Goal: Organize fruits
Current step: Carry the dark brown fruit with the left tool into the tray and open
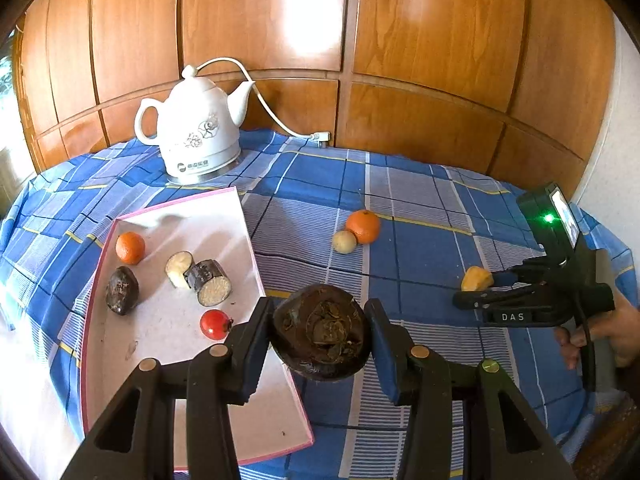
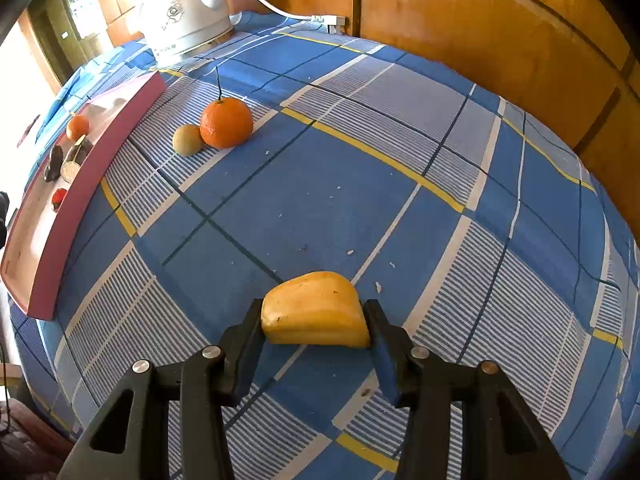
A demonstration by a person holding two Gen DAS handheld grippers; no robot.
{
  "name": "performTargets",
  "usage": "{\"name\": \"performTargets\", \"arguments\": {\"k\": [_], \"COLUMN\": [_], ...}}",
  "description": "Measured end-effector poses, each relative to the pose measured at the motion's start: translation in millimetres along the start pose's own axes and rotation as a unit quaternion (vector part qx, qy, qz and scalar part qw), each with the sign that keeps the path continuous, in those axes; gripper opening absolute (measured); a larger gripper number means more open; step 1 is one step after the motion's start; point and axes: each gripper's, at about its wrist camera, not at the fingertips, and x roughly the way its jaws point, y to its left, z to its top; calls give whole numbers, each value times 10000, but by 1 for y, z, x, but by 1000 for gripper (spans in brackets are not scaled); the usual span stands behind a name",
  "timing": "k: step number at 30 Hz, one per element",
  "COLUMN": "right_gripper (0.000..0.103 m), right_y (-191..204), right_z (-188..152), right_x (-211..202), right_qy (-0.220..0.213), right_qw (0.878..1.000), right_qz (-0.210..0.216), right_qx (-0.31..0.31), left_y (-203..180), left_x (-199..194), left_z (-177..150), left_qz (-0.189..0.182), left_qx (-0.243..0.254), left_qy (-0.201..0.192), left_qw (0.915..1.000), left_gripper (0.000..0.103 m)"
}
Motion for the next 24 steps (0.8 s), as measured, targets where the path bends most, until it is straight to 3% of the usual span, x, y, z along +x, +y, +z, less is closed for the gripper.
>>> {"name": "performTargets", "arguments": {"k": [16,24], "right_gripper": [49,49], "right_y": [2,3], "right_z": [0,0], "right_x": [1,-1], "right_qy": [-10,-28], "right_qw": [9999,9997], "right_qz": [-99,-160], "right_qx": [-106,-184], "left_y": [-1,18], "left_x": [3,5], "left_z": [-2,-3], "left_qz": [-33,-72], "left_qx": [-13,-223], "left_qy": [58,143], "left_qw": [10000,9996], "left_gripper": [47,47]}}
